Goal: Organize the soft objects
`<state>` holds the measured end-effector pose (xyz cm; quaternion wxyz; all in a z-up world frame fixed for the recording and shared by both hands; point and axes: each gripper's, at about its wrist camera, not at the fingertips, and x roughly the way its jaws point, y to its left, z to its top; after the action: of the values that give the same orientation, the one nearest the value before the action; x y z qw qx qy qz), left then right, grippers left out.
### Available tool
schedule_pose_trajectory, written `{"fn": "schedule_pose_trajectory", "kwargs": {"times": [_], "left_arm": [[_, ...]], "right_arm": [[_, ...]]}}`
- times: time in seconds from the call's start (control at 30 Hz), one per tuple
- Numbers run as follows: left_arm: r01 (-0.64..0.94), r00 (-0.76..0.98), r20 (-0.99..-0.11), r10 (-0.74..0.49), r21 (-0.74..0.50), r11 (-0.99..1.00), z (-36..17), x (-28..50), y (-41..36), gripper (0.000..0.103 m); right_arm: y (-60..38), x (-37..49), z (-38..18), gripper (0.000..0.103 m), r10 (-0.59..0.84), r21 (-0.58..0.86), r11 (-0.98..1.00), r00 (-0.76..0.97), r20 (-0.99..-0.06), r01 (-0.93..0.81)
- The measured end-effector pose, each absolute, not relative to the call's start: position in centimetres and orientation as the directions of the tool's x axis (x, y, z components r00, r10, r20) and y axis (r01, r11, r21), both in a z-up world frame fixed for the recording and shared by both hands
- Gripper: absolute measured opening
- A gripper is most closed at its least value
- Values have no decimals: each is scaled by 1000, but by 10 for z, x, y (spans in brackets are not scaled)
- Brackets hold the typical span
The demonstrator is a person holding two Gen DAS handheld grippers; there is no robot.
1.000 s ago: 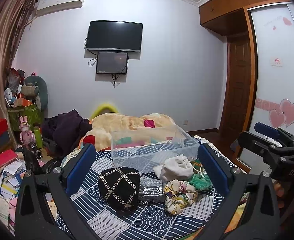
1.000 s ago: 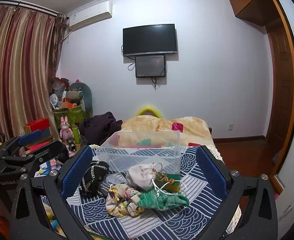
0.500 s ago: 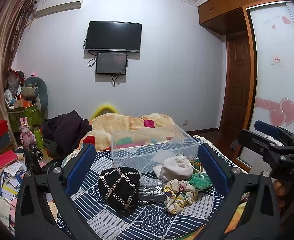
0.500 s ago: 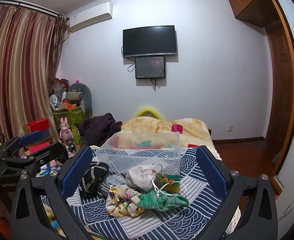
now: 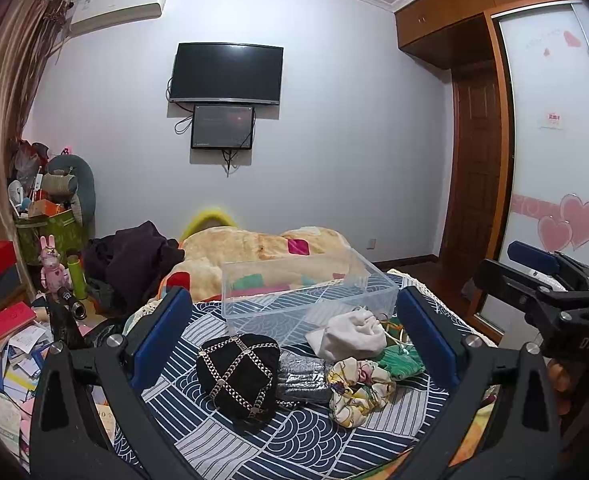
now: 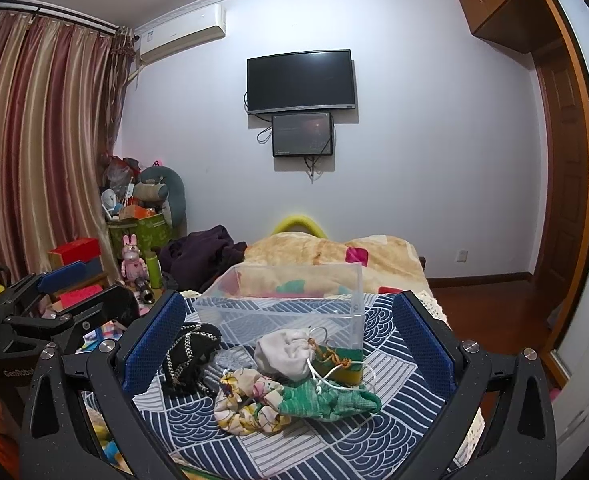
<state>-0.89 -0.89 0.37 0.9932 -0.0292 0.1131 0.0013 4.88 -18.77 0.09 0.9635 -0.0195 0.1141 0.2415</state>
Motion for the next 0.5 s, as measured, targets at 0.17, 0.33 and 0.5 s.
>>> {"fn": "schedule_pose_trajectory", "kwargs": {"times": [0.17, 0.33, 0.5], "left_arm": [[-8, 974, -225, -5, -60, 998, 3, -9, -9, 103], [-5, 975, -223, -9, -63, 998, 4, -9, -8, 103], [3, 974, -226, -17, -62, 998, 2, -7, -7, 103]], "right_arm": [[-188, 49, 1, 103, 460, 19, 883, 858, -229, -468], [-187, 50, 1, 103, 452, 14, 887, 863, -227, -461], [-186, 51, 0, 103, 450, 11, 888, 863, -230, -460]]}}
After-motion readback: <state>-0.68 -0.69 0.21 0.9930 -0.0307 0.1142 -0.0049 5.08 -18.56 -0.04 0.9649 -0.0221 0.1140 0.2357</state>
